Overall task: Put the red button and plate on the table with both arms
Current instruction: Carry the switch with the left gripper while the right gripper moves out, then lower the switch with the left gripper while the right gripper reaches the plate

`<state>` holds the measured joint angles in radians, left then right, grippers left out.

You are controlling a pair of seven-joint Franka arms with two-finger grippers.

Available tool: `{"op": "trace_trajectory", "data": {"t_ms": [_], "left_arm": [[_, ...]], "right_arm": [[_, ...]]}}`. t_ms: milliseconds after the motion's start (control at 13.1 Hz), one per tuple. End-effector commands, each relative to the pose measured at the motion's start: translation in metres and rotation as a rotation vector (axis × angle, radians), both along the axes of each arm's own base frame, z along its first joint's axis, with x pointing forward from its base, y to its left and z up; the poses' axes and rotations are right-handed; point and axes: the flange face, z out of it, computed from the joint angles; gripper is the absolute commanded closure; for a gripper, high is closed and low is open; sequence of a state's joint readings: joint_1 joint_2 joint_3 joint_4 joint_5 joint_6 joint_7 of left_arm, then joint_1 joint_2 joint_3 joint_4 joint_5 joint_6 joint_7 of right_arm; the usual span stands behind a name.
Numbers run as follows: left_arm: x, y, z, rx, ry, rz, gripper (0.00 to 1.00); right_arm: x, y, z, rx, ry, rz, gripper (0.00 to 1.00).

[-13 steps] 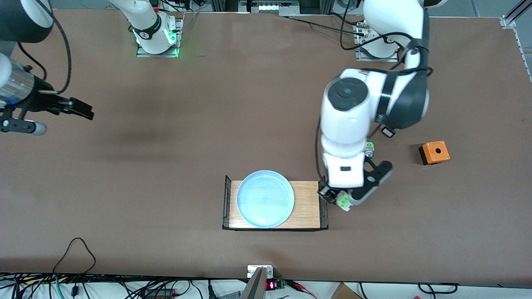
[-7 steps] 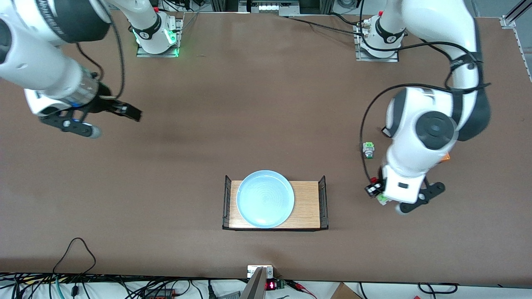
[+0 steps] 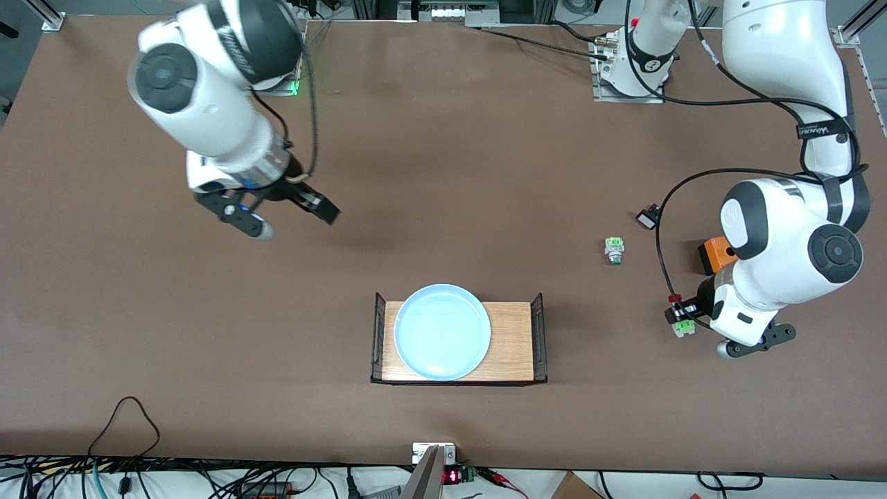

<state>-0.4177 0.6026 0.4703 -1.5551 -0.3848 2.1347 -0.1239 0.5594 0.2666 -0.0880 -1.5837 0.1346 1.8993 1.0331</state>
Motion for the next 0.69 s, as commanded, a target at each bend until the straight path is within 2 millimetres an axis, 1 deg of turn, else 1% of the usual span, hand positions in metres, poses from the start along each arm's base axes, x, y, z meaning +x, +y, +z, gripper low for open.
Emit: {"op": "trace_trajectory", "data": {"t_ms": [0,153,229,305,382,458,534,611], "left_arm": [[-0.017,0.019,-0.035,-0.018,-0.050,-0.051,0.99],[-0.027,0.030,-0.061,-0.044,-0.065,-0.099,0.99],[-0.031,0.041,-0.070,-0.056,-0.075,-0.112,0.99],[-0.036,0.048,-0.081,-0.062,-0.085,-0.131,0.99],[-0.039,0.053,-0.093,-0.065,-0.093,-0.142,0.99],[-0.041,0.054,-0.105,-0.068,-0.105,-0.163,0.99],[-0.042,0.057,-0.113,-0.089,-0.119,-0.185,0.99],[-0.044,0.059,-0.123,-0.115,-0.129,-0.189,0.99]], "right_arm": [[0.001,0.029,-0.014,0.027,-0.025,-0.097,0.00],[-0.002,0.053,-0.027,0.045,-0.047,-0.151,0.00],[-0.002,0.063,-0.032,0.054,-0.064,-0.164,0.00],[0.000,0.071,-0.044,0.058,-0.079,-0.168,0.00],[0.006,0.077,-0.059,0.073,-0.101,-0.176,0.00],[0.011,0.086,-0.070,0.103,-0.141,-0.202,0.00],[0.016,0.095,-0.077,0.134,-0.172,-0.245,0.00],[0.016,0.112,-0.084,0.152,-0.187,-0.268,0.00]]}}
